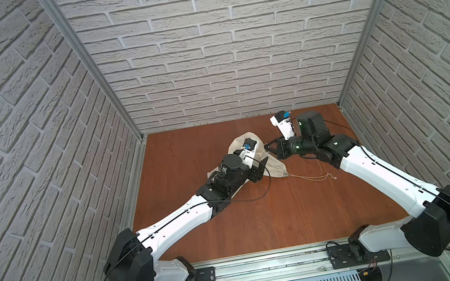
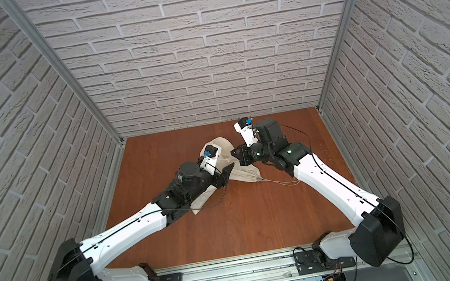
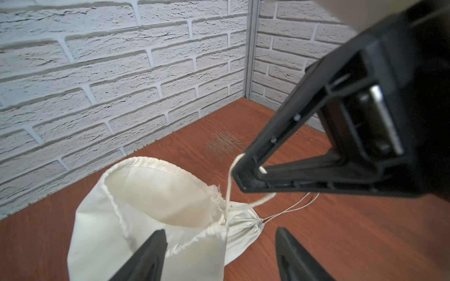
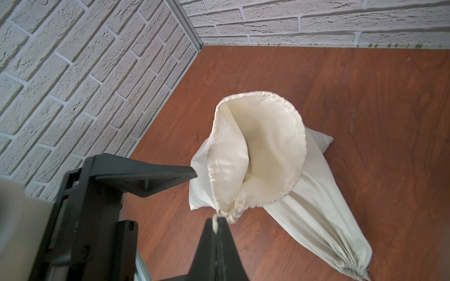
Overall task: Close the soil bag
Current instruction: Frap the soil bag at the center of the board.
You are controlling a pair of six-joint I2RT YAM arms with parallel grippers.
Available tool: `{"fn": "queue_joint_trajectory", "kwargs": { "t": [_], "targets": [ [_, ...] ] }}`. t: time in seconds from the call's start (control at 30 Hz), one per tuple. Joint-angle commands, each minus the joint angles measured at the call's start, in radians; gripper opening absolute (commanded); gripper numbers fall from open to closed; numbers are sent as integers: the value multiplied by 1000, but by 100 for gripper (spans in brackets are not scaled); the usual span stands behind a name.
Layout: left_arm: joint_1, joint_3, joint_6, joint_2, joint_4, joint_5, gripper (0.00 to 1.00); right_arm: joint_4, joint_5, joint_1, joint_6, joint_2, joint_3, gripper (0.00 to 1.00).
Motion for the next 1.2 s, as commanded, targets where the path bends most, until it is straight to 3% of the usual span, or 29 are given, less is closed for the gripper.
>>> {"fn": "queue_joint_trajectory", "kwargs": {
  "t": [0.0, 0.13, 0.33, 0.57, 0.77, 1.03, 1.17],
  "targets": [
    [-5, -6, 139, 24, 152, 51, 69, -8, 23, 7, -24, -45, 32, 3],
    [-5, -8, 175, 45, 187, 90, 65, -16, 32, 7, -27, -60, 29, 3],
    [-3, 37, 186, 103, 180, 70, 39, -27, 34, 6, -32, -68, 30, 3],
    [6, 36, 176, 193, 166, -135, 15, -43, 89, -5, -46, -145, 39, 3],
    [16, 24, 154, 271, 173, -360, 14, -89, 179, -58, -54, -261, 59, 3],
    [48, 14, 123, 398, 191, -474, 22, -144, 280, -134, -80, -407, 67, 3],
    [79, -13, 45, 427, 188, -530, 24, -156, 317, -166, -76, -454, 59, 3]
  ]
}}
